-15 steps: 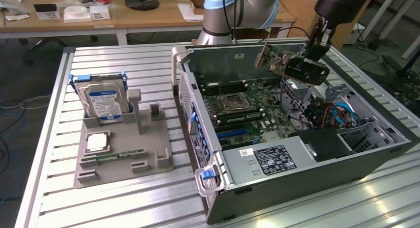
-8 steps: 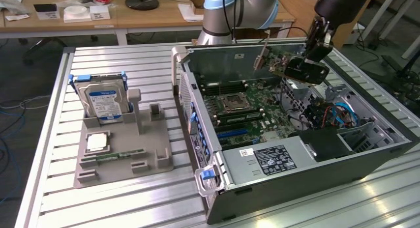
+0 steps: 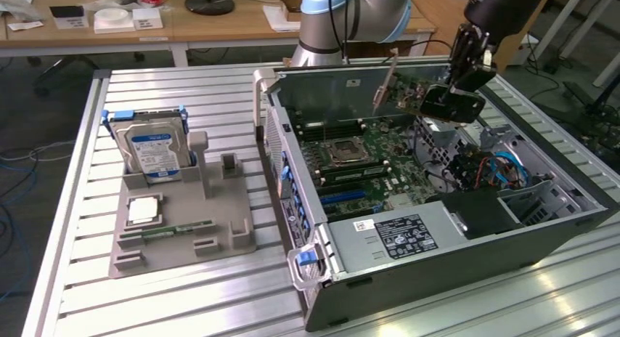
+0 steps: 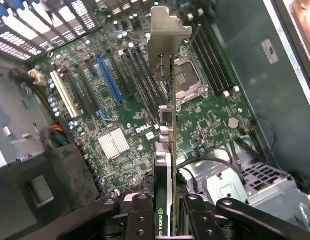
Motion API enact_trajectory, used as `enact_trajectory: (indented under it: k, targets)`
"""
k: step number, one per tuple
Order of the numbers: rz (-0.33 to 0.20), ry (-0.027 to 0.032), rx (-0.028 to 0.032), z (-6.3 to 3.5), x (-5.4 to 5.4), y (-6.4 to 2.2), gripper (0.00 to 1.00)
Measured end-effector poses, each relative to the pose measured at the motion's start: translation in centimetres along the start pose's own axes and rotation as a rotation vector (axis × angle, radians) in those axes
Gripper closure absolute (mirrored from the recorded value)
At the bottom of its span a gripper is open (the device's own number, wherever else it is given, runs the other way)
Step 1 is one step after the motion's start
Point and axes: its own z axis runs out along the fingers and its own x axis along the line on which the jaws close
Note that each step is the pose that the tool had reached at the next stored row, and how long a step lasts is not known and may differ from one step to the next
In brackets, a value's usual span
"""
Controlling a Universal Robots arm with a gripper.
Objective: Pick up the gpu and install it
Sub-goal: 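Insert the gpu into the slot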
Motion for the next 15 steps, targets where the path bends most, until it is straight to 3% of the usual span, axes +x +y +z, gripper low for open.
enact_trajectory:
  k: [8,15]
  targets:
    - [-0.115,0.0051,-0.003,0.05,0.0,0.0,0.73]
    - [-0.203,0.004,-0.0042,0.07,-0.01,-0.01,0.73]
